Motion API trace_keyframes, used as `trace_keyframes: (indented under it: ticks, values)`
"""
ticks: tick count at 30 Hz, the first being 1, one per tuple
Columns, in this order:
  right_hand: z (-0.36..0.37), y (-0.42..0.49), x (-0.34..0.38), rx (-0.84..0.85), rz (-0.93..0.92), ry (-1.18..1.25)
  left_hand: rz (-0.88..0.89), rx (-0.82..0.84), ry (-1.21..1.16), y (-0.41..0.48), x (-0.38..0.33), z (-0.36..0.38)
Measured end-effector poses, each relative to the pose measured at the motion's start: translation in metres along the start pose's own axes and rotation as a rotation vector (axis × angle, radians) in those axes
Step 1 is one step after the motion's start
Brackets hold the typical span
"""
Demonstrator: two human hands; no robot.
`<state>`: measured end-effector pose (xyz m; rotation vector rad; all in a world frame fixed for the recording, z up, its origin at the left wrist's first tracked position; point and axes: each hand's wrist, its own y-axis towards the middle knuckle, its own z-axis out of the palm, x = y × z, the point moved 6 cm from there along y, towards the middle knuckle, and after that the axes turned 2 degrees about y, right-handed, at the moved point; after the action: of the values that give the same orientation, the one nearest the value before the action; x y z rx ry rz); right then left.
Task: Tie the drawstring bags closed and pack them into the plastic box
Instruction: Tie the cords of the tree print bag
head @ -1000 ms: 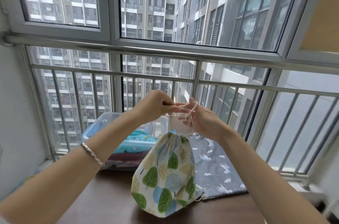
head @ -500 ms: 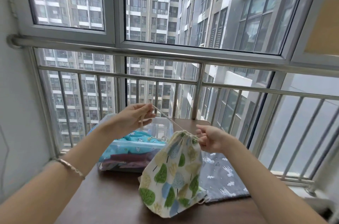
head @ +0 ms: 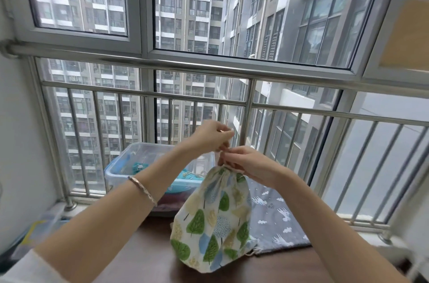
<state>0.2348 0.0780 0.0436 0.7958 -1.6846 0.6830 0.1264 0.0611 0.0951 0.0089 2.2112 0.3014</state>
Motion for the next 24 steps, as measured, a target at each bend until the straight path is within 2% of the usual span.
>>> trace_keyframes:
  ticks: [5, 9, 12, 16, 18, 22, 24]
  values:
    - [-0.007, -0.001, -0.004, -0.085, -0.079, 0.201, -0.111, -0.047, -0.052, -0.01, 0.026, 0.019]
    - [-0.004, 0.0, -0.004, -0.111, -0.113, 0.266, -0.164, 0.096, -0.29, -0.017, 0.034, 0.029]
    - [-0.001, -0.002, 0.001, -0.158, -0.145, 0.201, -0.105, 0.075, -0.208, -0.018, 0.032, 0.021]
    - [-0.021, -0.008, 0.007, -0.357, -0.184, 0.174, -0.066, 0.094, -0.08, -0.028, 0.036, 0.005]
    - [-0.023, -0.011, 0.011, -0.349, -0.185, 0.169, -0.068, 0.116, -0.129, -0.032, 0.042, -0.001]
    - [-0.007, -0.011, 0.019, -0.223, -0.201, 0.124, -0.067, 0.252, -0.181, -0.039, 0.037, 0.003]
    - [-0.004, -0.011, 0.022, -0.22, -0.196, 0.128, -0.038, 0.256, -0.181, -0.037, 0.033, 0.006]
